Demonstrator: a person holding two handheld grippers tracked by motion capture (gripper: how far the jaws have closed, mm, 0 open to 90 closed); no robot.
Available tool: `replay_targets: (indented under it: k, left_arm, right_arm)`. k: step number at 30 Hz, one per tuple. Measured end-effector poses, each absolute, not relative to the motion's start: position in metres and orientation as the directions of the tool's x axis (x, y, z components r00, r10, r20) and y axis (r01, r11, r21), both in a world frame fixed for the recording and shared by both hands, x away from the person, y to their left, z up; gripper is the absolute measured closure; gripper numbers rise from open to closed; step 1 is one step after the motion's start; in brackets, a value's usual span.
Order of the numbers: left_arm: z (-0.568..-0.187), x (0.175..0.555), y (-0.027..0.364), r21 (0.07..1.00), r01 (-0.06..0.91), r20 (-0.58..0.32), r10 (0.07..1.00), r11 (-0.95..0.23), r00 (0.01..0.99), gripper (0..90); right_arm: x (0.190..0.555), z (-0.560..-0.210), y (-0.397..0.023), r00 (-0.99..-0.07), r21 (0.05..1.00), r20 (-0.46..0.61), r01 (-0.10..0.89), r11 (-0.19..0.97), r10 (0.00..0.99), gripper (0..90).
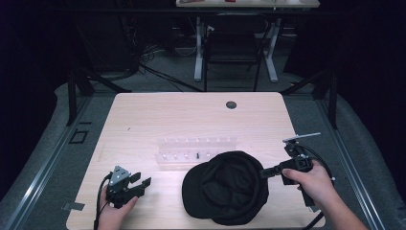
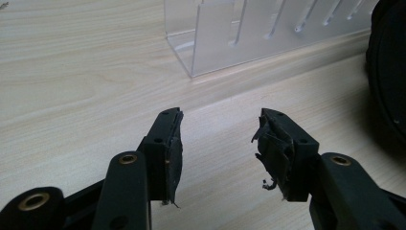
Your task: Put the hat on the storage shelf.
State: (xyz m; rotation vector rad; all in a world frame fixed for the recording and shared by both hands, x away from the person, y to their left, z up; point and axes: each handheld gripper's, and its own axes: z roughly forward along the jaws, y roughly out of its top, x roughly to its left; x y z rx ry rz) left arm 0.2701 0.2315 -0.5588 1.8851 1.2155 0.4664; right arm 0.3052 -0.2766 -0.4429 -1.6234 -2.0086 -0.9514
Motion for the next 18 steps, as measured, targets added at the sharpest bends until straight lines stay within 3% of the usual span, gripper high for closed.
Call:
replay_targets:
  k: [9,18]
  left_arm:
    - [-0.559,0.27,0.232,0.799,0.57,-0.118,0.879,-0.192,0.461,50.5]
    - [-0.559,0.27,0.231,0.799,0.569,-0.115,0.88,-0.194,0.462,50.5]
  right_arm:
    - [0.304,-0.423,-0.27,-0.262,0.264,0.736,0.96,0.092,0.624,88.7]
    - [0.302,-0.406,-0.263,-0.281,0.276,0.729,0.955,0.107,0.625,88.7]
